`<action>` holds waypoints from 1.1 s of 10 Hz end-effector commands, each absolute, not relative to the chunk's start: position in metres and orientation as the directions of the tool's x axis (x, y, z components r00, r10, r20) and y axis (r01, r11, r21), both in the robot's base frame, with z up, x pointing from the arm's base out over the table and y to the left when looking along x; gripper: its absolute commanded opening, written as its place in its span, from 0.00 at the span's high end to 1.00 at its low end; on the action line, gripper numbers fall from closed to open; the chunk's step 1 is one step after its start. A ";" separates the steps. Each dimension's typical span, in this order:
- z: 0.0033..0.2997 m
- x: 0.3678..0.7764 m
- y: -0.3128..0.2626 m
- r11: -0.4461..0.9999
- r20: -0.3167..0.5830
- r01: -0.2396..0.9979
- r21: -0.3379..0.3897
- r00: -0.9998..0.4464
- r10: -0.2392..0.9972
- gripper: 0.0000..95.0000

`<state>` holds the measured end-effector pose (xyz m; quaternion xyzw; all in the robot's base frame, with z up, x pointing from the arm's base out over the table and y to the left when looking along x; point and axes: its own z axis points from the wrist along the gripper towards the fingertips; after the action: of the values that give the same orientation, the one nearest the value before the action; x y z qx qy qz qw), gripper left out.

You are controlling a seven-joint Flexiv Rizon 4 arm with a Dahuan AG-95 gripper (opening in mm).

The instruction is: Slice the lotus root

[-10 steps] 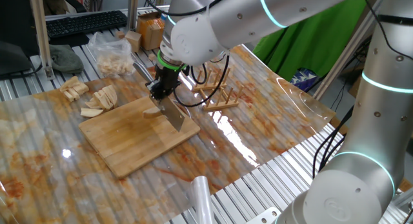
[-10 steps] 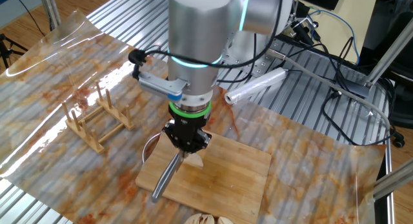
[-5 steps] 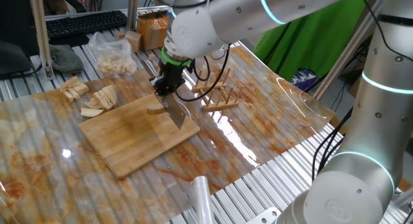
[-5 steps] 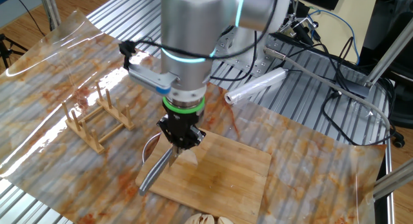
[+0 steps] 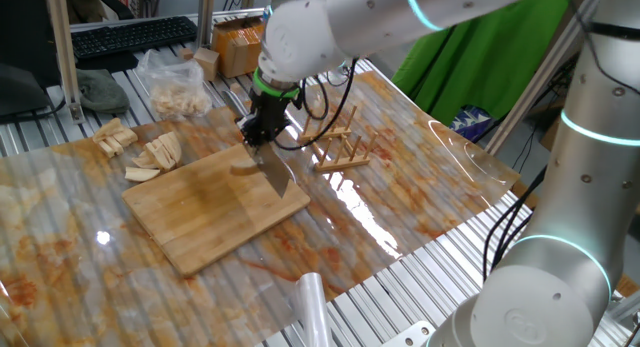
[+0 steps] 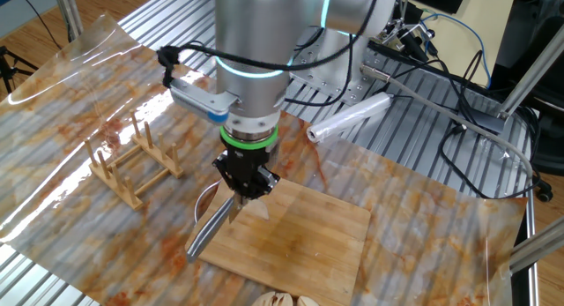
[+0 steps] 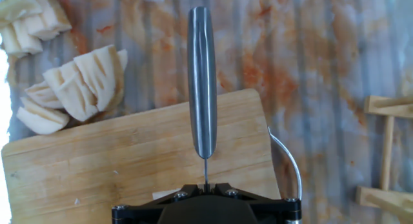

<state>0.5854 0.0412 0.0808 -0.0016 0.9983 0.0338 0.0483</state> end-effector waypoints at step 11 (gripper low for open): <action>0.071 0.588 0.040 0.999 -0.102 -0.014 0.049 -0.995 -0.009 1.00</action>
<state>0.5874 0.0390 0.0713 -0.0049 0.9982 0.0217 0.0551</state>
